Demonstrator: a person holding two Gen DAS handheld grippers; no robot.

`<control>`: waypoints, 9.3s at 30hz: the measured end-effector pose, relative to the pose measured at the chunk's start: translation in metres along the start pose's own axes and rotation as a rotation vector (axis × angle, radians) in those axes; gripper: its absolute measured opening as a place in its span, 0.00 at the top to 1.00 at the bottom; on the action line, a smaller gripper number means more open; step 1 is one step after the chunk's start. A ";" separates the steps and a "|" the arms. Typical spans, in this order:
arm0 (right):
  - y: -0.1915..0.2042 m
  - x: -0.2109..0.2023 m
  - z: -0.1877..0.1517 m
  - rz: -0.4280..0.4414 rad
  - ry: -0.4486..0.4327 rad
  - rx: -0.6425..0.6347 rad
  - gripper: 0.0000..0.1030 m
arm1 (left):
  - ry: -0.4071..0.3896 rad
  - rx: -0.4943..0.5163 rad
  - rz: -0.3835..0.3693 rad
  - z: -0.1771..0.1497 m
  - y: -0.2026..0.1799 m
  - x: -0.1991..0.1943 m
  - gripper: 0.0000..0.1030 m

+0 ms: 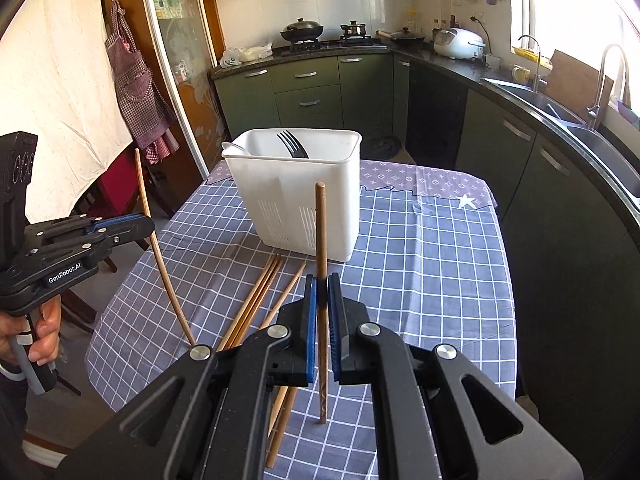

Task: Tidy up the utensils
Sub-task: 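Drop both chopsticks into the white caddy, opening the left and right grippers, then lower the left gripper onto another wooden chopstick and close it, then lift the chopstick with the left gripper toward the white caddy, then lower the right gripper onto a wooden chopstick and close it, then carry both chopsticks over the white caddy and open both grippers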

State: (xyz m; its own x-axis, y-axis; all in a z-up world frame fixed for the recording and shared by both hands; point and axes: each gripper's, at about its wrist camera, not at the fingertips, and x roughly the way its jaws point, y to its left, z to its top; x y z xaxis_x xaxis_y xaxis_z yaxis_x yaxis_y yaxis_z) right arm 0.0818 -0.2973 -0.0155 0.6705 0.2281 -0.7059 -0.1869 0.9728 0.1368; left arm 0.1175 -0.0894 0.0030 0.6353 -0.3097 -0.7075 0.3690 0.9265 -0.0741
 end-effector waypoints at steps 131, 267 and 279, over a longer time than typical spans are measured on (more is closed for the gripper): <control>-0.056 0.074 -0.005 0.112 0.427 0.085 0.46 | 0.694 -0.094 0.074 -0.022 -0.032 0.184 0.93; -0.013 0.026 -0.008 0.150 0.235 0.013 0.93 | 0.191 -0.014 -0.030 0.021 0.018 -0.022 0.93; -0.015 -0.037 0.054 0.187 0.058 0.014 0.93 | 0.058 -0.004 -0.050 0.076 0.008 -0.061 0.93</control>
State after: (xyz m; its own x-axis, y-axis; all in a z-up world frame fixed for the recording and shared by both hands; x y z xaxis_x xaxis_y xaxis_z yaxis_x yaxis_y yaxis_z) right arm 0.0982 -0.3179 0.0460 0.5825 0.4023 -0.7063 -0.2938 0.9144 0.2785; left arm 0.1338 -0.0798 0.0990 0.5757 -0.3429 -0.7423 0.3963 0.9111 -0.1135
